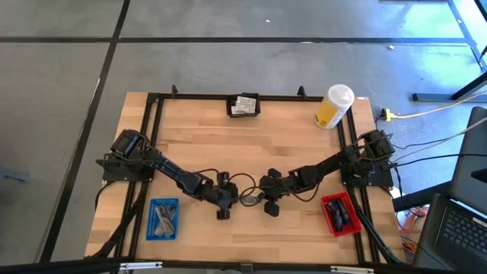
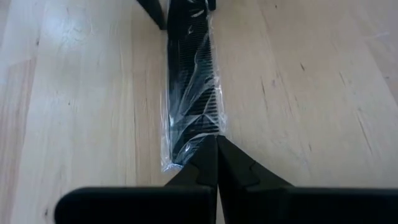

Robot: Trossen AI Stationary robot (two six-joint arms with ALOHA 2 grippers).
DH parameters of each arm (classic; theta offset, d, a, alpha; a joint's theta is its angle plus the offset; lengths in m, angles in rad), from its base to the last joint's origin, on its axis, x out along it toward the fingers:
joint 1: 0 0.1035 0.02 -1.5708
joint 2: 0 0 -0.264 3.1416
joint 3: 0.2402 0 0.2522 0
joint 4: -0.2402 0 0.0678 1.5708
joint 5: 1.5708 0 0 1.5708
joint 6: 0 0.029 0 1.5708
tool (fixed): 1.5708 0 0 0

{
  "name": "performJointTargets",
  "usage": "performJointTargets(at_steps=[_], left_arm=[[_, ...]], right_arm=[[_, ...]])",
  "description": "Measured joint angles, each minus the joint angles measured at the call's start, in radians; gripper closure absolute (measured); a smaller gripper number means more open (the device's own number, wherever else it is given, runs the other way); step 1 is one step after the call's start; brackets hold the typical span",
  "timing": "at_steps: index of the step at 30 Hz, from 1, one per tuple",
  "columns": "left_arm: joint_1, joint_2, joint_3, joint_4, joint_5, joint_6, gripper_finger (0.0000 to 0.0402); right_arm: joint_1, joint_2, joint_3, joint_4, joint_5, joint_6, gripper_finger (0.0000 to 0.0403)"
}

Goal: Pick & Place Travel size toiletries
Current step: Put the black comb into the blue bin

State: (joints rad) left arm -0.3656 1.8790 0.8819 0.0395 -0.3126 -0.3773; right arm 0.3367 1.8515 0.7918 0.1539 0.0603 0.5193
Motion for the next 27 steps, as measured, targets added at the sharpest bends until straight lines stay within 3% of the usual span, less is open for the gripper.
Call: performJointTargets(at_steps=[19,24,27], left_arm=[[0.004,0.001,-0.004,0.018,0.002,0.072,0.0395],[0.004,0.000,-0.001,0.017,0.024,0.062,0.0399],[0.013,0.000,0.017,0.011,0.094,0.047,0.0399]], right_arm=[[0.001,0.000,0.000,0.000,-0.001,-0.011,0.0403],[0.001,0.000,0.000,0.000,-0.001,-0.012,0.0403],[0.001,0.000,0.000,0.000,-0.003,-0.014,0.0403]])
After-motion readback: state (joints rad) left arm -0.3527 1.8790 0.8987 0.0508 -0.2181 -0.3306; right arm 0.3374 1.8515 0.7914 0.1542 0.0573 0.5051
